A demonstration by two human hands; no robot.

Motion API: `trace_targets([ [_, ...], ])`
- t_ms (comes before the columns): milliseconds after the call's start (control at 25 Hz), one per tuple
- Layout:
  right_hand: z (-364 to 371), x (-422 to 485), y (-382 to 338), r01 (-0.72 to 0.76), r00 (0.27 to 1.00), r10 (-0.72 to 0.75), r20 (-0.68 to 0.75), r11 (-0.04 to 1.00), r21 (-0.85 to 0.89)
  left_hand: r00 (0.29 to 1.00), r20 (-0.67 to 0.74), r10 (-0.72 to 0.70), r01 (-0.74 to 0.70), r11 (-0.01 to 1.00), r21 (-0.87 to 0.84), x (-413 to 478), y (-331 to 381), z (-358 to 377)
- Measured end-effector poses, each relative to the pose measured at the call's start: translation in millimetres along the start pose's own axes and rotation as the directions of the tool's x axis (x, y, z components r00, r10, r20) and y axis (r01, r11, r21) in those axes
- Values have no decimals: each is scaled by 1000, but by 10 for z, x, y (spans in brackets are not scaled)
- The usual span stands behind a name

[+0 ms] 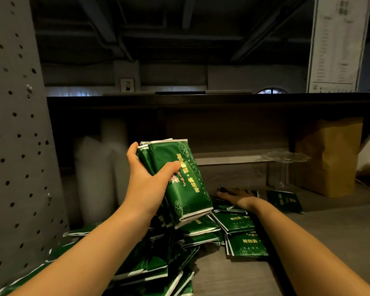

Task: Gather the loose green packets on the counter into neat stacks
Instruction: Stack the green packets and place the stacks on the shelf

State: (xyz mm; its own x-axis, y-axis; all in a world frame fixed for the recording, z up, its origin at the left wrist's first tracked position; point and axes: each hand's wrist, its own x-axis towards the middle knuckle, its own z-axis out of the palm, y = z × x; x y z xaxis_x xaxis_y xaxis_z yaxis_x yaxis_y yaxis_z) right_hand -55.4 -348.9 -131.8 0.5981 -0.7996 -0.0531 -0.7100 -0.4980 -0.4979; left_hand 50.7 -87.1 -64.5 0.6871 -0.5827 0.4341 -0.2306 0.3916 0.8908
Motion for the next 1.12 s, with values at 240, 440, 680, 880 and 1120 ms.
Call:
trace_targets([
  [240, 117, -85, -31, 15, 981, -19, 195, 1000, 23, 999, -13, -32, 32, 999, -16, -1, -10, 25],
  [440, 120, -510, -51, -21, 981, 9, 193, 998, 62, 999, -53, -7, 5, 999, -49, -225, 221, -42],
  [680, 152, -1253, -216, 88, 981, -68, 181, 991, -100, 997, -83, 1, -7, 997, -74, -590, 502, -215],
  [880, 252, -1686, -275, 71, 989, -37, 144, 969, -239, 996, -88, -32, 26, 997, -76, -881, 554, -342],
  [1120, 318, -1992, -318, 80, 944, -202, -262, 908, -411, 994, -95, -55, 43, 991, -127, -1112, 502, -439],
])
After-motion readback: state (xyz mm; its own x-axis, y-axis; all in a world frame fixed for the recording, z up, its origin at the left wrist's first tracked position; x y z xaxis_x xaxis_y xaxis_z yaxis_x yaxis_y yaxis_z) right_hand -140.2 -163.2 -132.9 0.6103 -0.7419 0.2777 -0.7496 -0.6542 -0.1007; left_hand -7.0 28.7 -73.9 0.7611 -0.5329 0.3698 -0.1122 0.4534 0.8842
